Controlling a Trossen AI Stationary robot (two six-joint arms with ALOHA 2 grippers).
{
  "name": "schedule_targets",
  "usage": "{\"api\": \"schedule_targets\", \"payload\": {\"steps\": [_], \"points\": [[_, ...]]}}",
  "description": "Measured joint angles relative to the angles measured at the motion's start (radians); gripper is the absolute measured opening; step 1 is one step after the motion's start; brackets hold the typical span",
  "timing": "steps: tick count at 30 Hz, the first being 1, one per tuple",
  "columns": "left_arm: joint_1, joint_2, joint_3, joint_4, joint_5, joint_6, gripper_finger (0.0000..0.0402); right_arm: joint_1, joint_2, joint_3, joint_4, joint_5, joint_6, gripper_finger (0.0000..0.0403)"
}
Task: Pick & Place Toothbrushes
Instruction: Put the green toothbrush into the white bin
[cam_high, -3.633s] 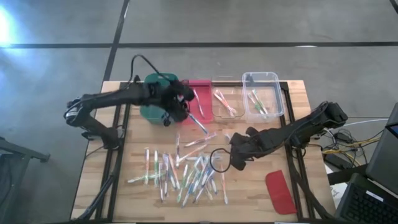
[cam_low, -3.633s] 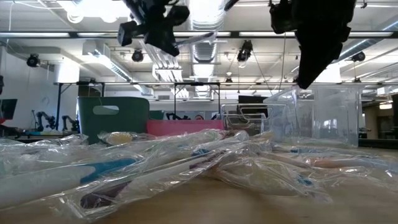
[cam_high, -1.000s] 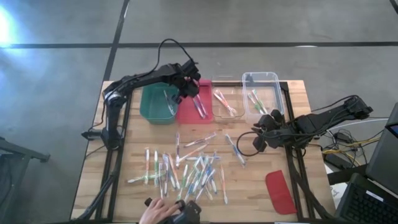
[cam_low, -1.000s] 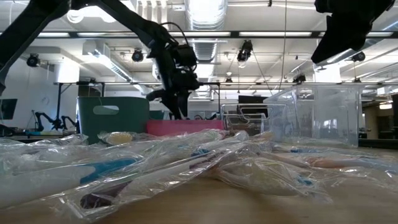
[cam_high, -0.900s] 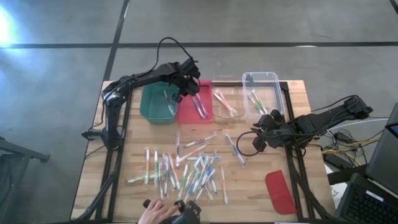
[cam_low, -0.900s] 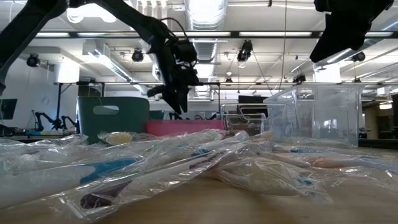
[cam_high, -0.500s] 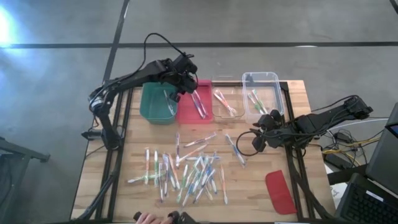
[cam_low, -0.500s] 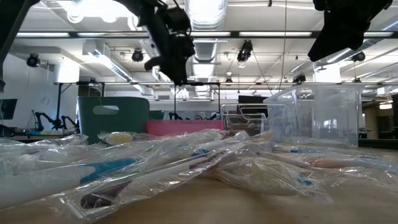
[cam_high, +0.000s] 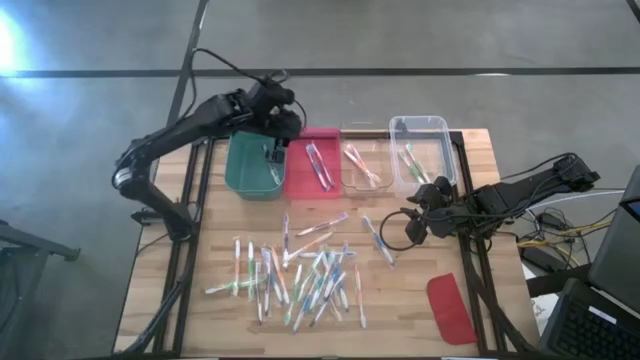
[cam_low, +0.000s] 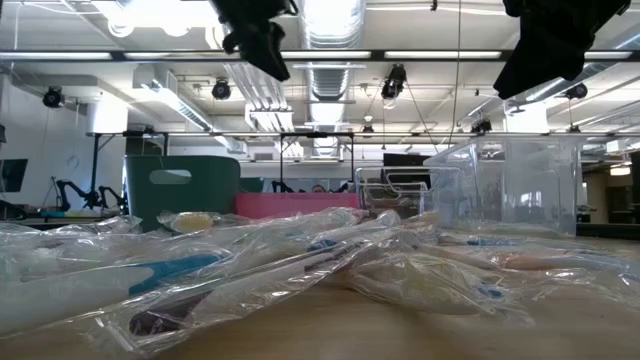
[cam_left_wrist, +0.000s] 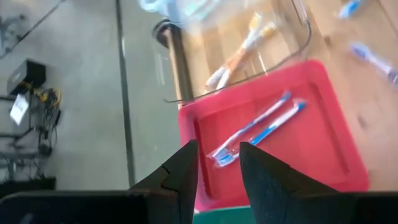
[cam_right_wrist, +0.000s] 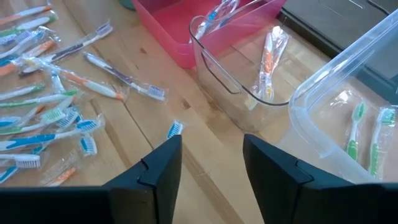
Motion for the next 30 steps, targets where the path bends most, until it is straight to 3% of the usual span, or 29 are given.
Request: {"api": "schedule_targets", "payload": {"steps": [8, 16, 19, 25, 30], "points": [[-0.01, -0.104, -0.002, -0.075, -0.001, -0.219, 0.0122, 0.0, 0.0, 0.0, 0.015, 0.0, 0.0, 0.0188], [-0.058, -0.168, -0.006, -0.192, -0.002, -0.259, 0.0119, 0.0, 0.0, 0.0, 0.028, 0.0, 0.0, 0.02], [-0.099, -0.178, -0.006, -0.235, -0.021, -0.279, 0.0109, 0.0, 0.0, 0.0, 0.049, 0.0, 0.0, 0.0201], [-0.225, -0.182, -0.007, -0.374, -0.168, -0.31, 0.0078, 0.0, 0.0, 0.004, 0.097, -0.001, 0.0, 0.0185], [-0.342, -0.182, -0.02, -0.451, -0.185, -0.394, 0.0064, 0.0, 0.0, 0.018, 0.102, -0.01, 0.0, 0.0167]]}}
